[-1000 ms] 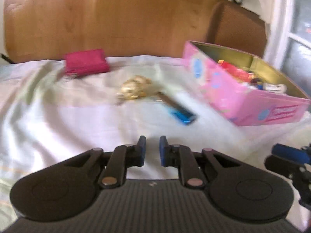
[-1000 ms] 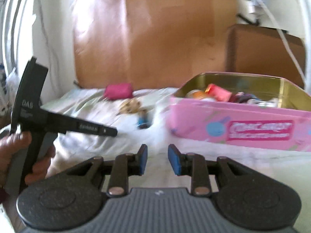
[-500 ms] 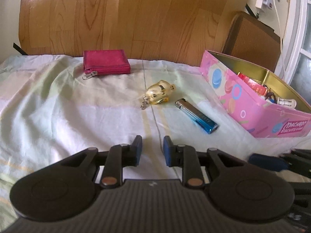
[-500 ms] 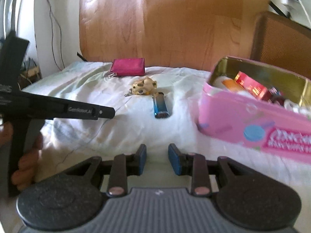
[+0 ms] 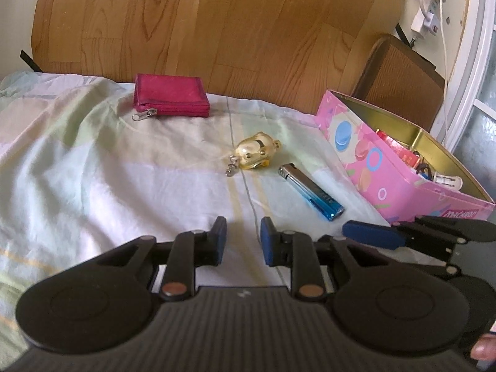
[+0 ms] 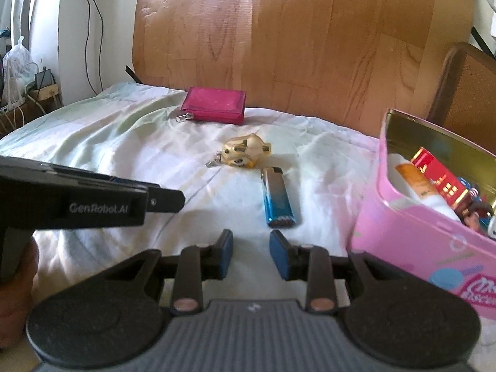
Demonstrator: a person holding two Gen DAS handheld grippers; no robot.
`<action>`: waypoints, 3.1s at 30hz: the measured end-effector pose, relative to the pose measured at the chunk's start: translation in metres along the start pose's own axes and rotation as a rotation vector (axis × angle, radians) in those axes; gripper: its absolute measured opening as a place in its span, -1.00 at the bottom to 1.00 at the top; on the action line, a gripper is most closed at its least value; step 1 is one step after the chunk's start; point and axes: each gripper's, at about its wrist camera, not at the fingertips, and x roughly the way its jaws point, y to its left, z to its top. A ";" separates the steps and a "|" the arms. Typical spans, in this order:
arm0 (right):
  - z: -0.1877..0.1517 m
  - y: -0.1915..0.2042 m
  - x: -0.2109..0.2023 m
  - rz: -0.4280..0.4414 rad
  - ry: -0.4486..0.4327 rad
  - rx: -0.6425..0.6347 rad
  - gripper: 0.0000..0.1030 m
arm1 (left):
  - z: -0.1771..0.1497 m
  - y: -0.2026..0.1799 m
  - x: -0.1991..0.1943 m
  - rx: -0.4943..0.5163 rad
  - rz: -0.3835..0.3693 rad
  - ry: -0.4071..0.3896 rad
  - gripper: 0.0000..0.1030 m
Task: Organize rigid objects
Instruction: 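Move the right gripper back toward the blue lighter, then close the right gripper on the blue lighter, then carry the lighter into the pink tin and open the right gripper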
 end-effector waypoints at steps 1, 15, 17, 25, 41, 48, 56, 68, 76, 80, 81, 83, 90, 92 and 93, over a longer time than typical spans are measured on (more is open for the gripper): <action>0.001 0.001 0.001 0.003 -0.001 -0.005 -0.45 | 0.000 0.000 0.000 -0.004 0.002 -0.001 -0.49; 0.029 -0.003 0.038 -0.087 -0.009 -0.053 -0.23 | 0.006 0.022 -0.001 -0.097 0.058 -0.037 -0.39; 0.032 -0.013 0.042 -0.055 0.010 0.002 -0.26 | 0.006 0.023 0.000 -0.097 0.050 -0.039 -0.34; -0.013 -0.022 -0.018 0.046 0.019 0.101 -0.52 | 0.007 0.028 0.000 -0.125 -0.033 -0.026 -0.23; -0.142 -0.116 -0.156 -0.160 -0.116 0.519 -0.53 | -0.018 -0.147 -0.007 0.150 -0.524 0.242 -0.23; -0.173 -0.140 -0.169 0.012 -0.212 0.727 -0.53 | -0.029 -0.210 0.027 0.124 -0.566 0.432 -0.23; -0.160 -0.141 -0.178 -0.011 -0.297 0.663 -0.53 | -0.018 -0.238 0.026 0.156 -0.609 0.387 -0.70; -0.054 -0.208 -0.132 -0.205 -0.409 0.489 -0.53 | 0.082 -0.282 0.067 0.236 -0.557 0.106 -0.63; -0.047 -0.224 -0.081 -0.339 -0.314 0.483 -0.29 | 0.075 -0.288 0.106 0.275 -0.347 0.094 -0.07; -0.050 -0.218 -0.084 -0.332 -0.352 0.476 -0.18 | 0.078 -0.282 0.095 0.290 -0.304 0.051 -0.01; -0.050 -0.214 -0.088 -0.326 -0.366 0.480 -0.18 | 0.081 -0.281 0.089 0.297 -0.293 0.035 -0.02; -0.046 -0.204 -0.098 -0.333 -0.396 0.474 -0.18 | 0.087 -0.276 0.076 0.308 -0.270 -0.004 -0.02; -0.038 -0.144 -0.130 -0.311 -0.453 0.466 -0.19 | 0.092 -0.244 0.018 0.368 -0.155 -0.102 -0.01; -0.035 -0.128 -0.135 -0.296 -0.462 0.457 -0.19 | 0.088 -0.227 0.007 0.374 -0.126 -0.103 0.00; -0.033 -0.119 -0.137 -0.288 -0.463 0.446 -0.19 | 0.085 -0.217 0.003 0.372 -0.110 -0.100 0.01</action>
